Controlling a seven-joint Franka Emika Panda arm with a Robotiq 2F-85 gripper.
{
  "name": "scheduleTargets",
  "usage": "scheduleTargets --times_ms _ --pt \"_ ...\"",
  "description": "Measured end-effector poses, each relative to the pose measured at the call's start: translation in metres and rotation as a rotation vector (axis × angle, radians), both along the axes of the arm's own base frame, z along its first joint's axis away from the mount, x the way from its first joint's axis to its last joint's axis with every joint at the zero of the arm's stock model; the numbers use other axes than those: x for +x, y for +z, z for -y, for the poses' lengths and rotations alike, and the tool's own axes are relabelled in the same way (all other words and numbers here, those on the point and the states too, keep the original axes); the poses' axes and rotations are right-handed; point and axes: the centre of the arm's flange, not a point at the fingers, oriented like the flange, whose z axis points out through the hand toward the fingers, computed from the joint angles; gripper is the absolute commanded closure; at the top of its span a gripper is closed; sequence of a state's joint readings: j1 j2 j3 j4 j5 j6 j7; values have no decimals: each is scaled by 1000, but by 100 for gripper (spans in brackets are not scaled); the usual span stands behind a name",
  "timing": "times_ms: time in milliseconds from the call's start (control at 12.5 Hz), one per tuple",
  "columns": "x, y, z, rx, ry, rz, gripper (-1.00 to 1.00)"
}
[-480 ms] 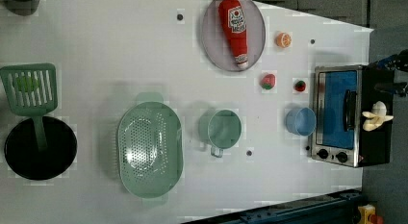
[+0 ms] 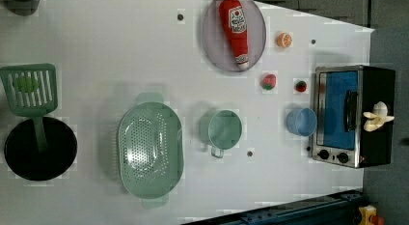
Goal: Pick banana from oven and place on table.
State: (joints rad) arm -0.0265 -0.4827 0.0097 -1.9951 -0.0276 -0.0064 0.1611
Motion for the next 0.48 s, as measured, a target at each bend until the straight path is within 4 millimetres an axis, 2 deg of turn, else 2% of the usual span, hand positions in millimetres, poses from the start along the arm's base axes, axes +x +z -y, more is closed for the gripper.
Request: scheduleTargets --times_ms 160,240,320,480 --pt "2 42 10 14 -20 157 -100" --pt "7 47 24 20 -46 178 -100" --pt "16 36 42 19 -76 150 -100" --pt "49 -2 83 27 -105 107 -100"
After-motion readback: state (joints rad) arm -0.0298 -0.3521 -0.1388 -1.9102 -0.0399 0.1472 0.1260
